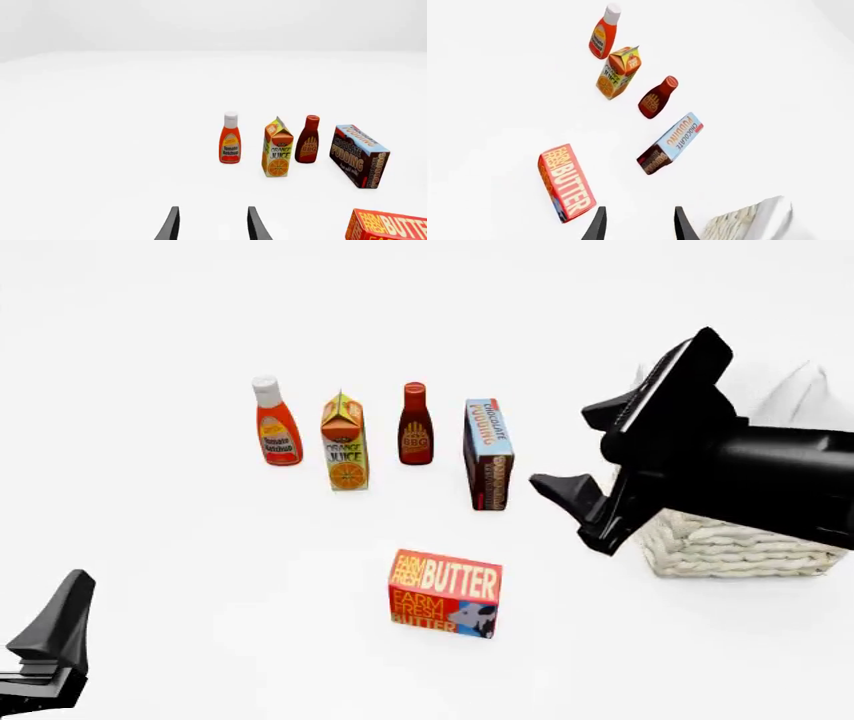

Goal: Pick the butter and place it in the basket.

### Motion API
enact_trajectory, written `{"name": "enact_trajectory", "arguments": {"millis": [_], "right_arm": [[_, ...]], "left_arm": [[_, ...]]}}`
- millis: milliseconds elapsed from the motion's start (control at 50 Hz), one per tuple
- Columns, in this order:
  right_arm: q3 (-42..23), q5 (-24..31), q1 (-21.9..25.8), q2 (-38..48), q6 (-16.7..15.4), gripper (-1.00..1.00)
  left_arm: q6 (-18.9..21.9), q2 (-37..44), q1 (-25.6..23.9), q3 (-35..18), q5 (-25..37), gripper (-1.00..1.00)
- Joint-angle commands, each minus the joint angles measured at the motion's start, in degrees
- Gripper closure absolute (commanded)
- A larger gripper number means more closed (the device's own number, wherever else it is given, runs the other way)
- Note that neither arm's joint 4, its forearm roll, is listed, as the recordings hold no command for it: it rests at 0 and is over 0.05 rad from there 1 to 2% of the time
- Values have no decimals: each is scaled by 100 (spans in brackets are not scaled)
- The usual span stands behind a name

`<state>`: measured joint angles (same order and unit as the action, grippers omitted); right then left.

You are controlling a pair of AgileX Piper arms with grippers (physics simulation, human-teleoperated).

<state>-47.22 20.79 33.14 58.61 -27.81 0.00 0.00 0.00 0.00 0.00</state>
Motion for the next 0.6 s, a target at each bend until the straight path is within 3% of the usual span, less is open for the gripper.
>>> {"name": "enact_trajectory", "arguments": {"millis": [20,600], "right_arm": [[-127,136,124,369,-5,-100],[-547,384,73,1055,-329,-100]], "left_arm": [[0,0,0,0,0,-100],[0,0,0,0,0,-100]]}}
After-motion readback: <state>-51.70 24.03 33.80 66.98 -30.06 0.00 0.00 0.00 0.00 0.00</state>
